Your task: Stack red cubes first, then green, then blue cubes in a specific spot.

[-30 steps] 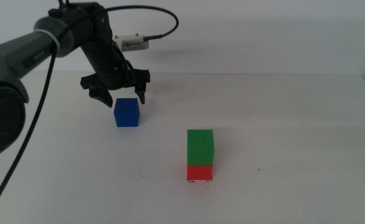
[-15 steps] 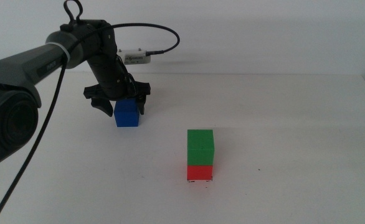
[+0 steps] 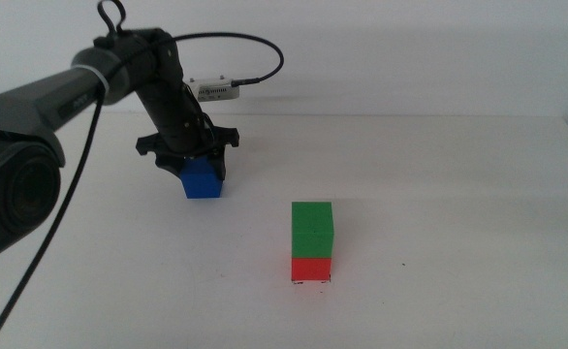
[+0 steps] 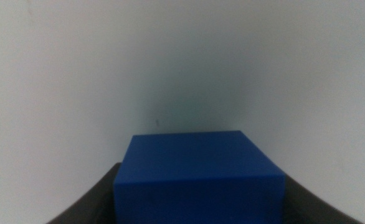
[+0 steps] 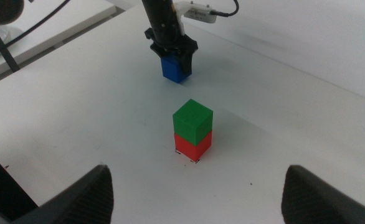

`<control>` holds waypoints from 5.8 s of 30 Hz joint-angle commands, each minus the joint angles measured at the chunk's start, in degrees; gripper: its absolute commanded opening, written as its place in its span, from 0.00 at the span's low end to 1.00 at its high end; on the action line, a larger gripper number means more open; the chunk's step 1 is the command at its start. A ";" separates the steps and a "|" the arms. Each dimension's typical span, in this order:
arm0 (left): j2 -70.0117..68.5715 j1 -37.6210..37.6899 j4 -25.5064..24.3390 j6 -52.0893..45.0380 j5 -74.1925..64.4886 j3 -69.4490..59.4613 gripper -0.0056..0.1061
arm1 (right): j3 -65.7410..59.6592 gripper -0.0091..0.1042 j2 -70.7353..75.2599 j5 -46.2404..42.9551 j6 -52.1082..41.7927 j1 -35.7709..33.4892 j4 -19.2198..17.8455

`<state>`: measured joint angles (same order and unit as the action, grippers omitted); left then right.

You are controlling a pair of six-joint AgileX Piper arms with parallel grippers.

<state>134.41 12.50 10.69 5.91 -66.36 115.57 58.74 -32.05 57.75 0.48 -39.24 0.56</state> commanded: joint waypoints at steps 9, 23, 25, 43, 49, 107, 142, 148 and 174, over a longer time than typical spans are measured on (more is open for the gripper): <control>-18.61 2.59 -9.26 6.08 -3.60 0.36 0.04 | -0.07 0.89 0.25 -0.61 -0.48 0.38 -0.16; -33.15 25.43 -21.49 36.78 -3.60 -17.15 0.04 | -0.07 0.89 0.25 -0.69 -0.48 0.38 -0.16; -31.32 26.66 -21.18 38.01 -3.60 -17.15 0.04 | -0.07 0.89 0.25 -0.69 -0.48 0.38 -0.16; -25.04 29.83 -17.29 40.56 1.54 -15.59 0.08 | -0.07 0.89 0.25 -0.69 -0.48 0.38 -0.16; -23.56 30.43 -17.54 40.55 1.76 -15.34 0.10 | -0.07 0.89 0.25 -0.69 -0.48 0.38 -0.16; -27.25 30.95 -19.67 33.26 -2.93 -14.12 0.85 | -0.07 0.89 0.25 -0.69 -0.48 0.38 -0.16; -104.30 -7.39 -11.00 -5.91 14.33 -62.57 0.87 | -0.07 0.89 0.25 -0.67 -0.48 0.38 -0.08; -105.85 -7.39 -7.66 -5.91 16.58 -62.31 0.87 | -0.07 0.89 0.25 -0.67 -0.48 0.38 -0.18; -126.26 -7.39 -6.29 -5.91 44.79 -98.69 0.87 | -46.06 0.89 17.06 -46.94 -0.48 10.07 2.55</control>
<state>9.97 5.17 3.67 0.00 -23.07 19.49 15.79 -17.28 13.25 0.36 -31.80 3.13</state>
